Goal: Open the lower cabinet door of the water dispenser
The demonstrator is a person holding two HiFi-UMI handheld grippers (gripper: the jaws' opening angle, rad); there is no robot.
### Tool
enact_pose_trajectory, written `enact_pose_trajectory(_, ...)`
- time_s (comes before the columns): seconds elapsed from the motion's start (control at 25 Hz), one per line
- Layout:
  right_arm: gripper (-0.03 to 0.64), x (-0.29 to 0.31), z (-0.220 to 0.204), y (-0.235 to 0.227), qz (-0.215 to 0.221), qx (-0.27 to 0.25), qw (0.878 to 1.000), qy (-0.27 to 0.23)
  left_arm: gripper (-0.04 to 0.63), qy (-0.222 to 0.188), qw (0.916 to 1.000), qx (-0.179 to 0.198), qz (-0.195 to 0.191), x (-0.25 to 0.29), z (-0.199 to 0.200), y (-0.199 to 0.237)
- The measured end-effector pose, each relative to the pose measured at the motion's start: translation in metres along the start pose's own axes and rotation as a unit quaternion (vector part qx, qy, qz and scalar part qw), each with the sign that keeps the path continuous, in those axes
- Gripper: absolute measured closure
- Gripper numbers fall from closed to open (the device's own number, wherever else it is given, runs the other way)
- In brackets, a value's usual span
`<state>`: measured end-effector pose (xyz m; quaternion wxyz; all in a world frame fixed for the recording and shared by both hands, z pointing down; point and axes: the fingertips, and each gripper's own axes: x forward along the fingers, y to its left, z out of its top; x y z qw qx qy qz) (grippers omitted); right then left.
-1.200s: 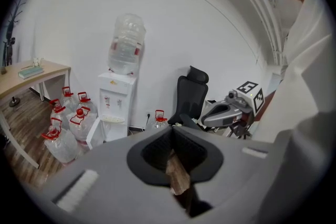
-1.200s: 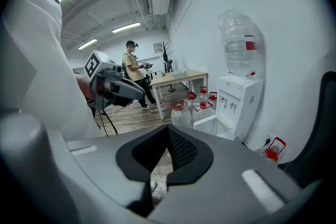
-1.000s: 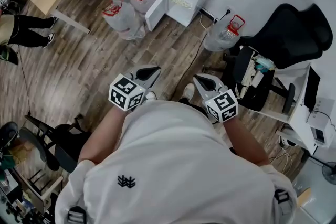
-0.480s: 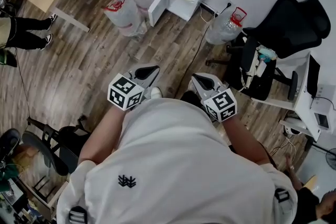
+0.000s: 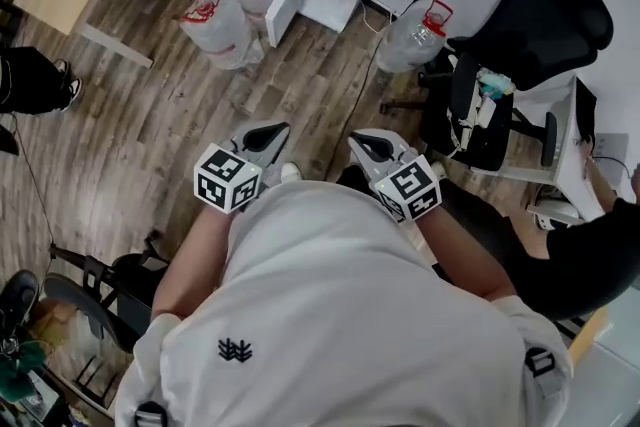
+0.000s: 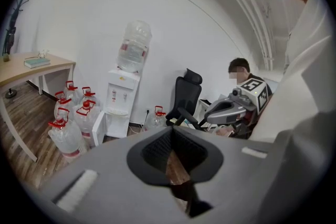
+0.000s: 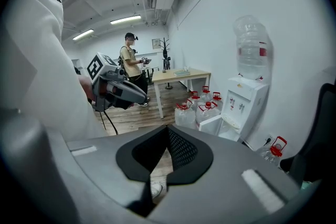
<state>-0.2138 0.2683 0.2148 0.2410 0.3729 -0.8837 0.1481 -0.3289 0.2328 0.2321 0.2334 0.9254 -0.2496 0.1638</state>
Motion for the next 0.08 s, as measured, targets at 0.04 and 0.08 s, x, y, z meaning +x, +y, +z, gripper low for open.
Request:
enact_pose_trajectory(0.04, 0.615, 0.0038, 0.0009, 0.0031, 0.004, -0.002, 1.0, 0.001, 0.538, 0.0, 1.0, -0.001, 0.003, -0.0038, -0.0019, 0.0028)
enact_pose_trajectory(0.08, 0.615, 0.0074, 0.0018, 0.0063, 0.007, -0.005, 1.0, 0.002, 0.538, -0.001, 1.0, -0.002, 0.007, -0.0076, -0.004, 0.0056)
